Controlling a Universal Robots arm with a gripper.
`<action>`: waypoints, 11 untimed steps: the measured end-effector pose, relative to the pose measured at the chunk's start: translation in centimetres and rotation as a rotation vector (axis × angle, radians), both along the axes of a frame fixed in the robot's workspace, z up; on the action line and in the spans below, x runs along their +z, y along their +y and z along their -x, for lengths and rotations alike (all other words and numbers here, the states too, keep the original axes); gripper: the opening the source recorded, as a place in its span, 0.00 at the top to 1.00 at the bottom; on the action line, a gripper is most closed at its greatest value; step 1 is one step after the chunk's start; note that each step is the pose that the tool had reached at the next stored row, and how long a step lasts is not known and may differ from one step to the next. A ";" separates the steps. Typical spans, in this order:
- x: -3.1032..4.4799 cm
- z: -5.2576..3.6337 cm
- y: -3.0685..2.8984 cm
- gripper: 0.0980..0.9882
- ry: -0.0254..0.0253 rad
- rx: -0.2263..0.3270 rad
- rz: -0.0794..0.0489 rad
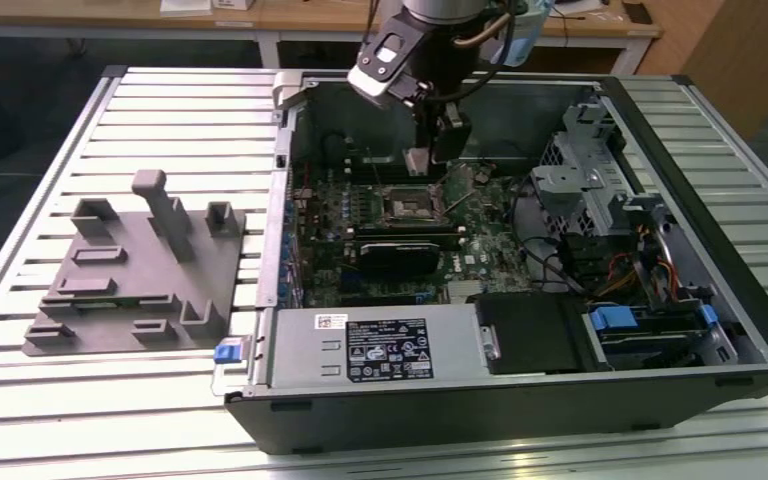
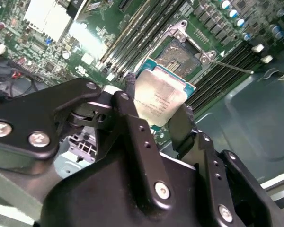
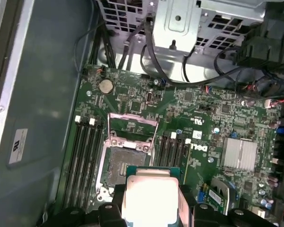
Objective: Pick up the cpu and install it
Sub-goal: 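Place the cpu into insertion slot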
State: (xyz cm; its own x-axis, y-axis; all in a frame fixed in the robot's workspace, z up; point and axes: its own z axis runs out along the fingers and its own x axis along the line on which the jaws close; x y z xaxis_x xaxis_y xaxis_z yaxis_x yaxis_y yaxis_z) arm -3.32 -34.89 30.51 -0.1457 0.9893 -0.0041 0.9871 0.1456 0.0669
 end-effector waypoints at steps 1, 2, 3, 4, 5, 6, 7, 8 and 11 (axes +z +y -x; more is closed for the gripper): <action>-0.12 0.00 0.02 0.52 0.0000 -0.011 0.000; -0.24 0.00 0.05 0.52 0.0001 -0.020 0.000; -0.34 0.00 0.09 0.52 0.0001 -0.029 0.000; -0.45 0.00 0.11 0.52 0.0001 -0.037 0.000; -0.53 -0.01 0.11 0.52 0.0000 -0.043 0.000; -0.60 -0.01 0.11 0.52 0.0000 -0.047 0.000; -0.65 0.00 0.11 0.52 0.0000 -0.049 0.000; -0.71 0.00 0.11 0.52 0.0000 -0.049 0.000; -0.83 0.00 0.11 0.52 0.0001 -0.050 0.000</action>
